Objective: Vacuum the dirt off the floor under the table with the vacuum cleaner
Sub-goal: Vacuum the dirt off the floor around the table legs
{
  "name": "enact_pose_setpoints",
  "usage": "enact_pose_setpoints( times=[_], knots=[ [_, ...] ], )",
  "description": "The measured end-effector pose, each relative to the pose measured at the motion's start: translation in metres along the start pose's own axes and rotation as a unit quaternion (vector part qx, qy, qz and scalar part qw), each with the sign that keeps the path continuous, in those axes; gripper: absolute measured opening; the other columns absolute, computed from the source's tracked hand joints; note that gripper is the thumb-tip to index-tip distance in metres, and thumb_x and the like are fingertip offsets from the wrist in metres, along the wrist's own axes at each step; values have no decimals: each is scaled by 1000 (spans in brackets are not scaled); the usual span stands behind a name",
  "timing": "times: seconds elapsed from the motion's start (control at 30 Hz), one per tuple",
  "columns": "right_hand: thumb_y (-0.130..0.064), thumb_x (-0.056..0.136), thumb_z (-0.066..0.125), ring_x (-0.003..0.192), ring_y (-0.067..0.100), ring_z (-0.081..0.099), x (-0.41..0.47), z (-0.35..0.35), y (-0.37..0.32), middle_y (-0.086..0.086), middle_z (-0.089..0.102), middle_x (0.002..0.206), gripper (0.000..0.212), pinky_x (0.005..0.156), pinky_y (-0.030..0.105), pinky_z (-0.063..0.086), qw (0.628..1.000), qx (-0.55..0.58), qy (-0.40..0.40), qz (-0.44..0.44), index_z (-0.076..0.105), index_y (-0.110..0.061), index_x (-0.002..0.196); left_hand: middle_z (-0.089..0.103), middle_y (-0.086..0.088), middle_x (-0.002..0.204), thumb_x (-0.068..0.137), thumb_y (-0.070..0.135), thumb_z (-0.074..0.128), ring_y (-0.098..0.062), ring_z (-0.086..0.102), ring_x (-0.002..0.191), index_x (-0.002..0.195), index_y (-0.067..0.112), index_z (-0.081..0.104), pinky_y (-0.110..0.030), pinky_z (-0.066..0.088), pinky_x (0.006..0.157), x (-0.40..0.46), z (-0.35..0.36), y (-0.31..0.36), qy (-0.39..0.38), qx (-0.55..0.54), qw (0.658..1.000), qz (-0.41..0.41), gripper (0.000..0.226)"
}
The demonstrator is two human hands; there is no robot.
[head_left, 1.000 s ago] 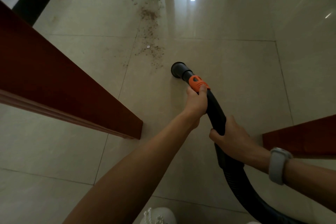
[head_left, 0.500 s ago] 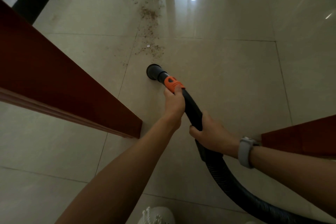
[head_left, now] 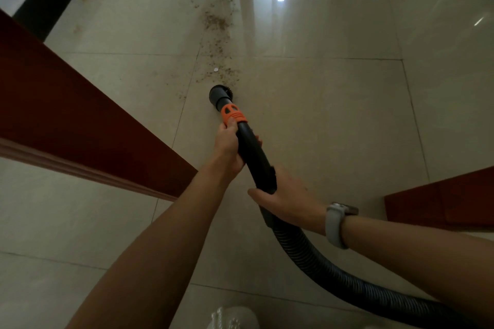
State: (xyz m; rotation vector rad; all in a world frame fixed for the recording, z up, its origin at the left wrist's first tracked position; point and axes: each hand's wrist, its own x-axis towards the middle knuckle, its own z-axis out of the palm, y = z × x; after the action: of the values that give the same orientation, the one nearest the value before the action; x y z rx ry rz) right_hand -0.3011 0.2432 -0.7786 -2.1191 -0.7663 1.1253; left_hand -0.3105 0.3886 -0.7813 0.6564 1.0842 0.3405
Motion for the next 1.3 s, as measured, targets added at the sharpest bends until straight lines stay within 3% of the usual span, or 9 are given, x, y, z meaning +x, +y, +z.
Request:
enact_pose_setpoints(
  times=[0.13,0.27,0.53,0.7,0.87,1.03,1.13,1.3],
  knots=[
    [-40,79,72,82,14,65,-19,4,14,-2,61,94,48,72,34,56,997,66,-37,14,41,-24,111,50,-13,85,103,29,33,-23,52,67,138,10,34,-37,48,60,-7,-3,-11,-13,7,1000,-23,39],
    [-31,81,73,57,-3,60,-34,10,25,-5,61,81,41,52,13,47,988,149,0,32,41,-23,105,50,-13,86,103,33,34,-24,54,66,143,10,31,-36,49,55,-9,3,-17,-12,21,999,-29,47],
    [-31,85,67,52,0,53,-19,3,23,-5,57,70,33,42,9,39,984,164,53,46,44,-14,100,55,-14,86,103,38,31,-24,56,66,136,1,34,-36,50,60,-15,21,-15,-34,52,997,-35,50],
    [-37,84,67,61,2,57,1,-4,11,-6,58,74,38,48,13,42,984,158,66,44,43,-14,103,53,-13,83,102,38,33,-23,55,64,132,6,34,-36,49,61,-19,25,-12,-50,64,996,-37,44],
    [-38,79,71,82,13,62,-5,8,24,0,61,91,46,72,33,53,981,183,40,55,43,-17,109,53,-12,81,102,39,33,-22,54,62,131,7,36,-35,48,57,-17,22,-13,-31,74,996,-32,44],
    [-46,81,64,82,18,63,-17,17,44,3,63,92,47,68,34,53,985,166,23,39,49,-16,113,52,-11,82,102,38,32,-21,54,64,129,9,35,-35,48,60,-24,19,-24,-33,92,995,-25,40],
    [-37,85,65,74,16,64,-21,11,50,1,63,85,36,62,28,49,982,186,27,28,50,-16,109,52,-12,84,103,36,32,-21,55,66,122,12,34,-35,49,61,-30,24,-28,-38,104,994,-19,30],
    [-28,87,65,72,19,64,-30,-3,54,-1,63,81,16,65,33,51,983,178,35,-16,51,-27,96,51,-12,88,103,34,31,-22,56,67,113,14,33,-38,53,64,-38,30,-31,-46,118,992,13,22]
  ],
)
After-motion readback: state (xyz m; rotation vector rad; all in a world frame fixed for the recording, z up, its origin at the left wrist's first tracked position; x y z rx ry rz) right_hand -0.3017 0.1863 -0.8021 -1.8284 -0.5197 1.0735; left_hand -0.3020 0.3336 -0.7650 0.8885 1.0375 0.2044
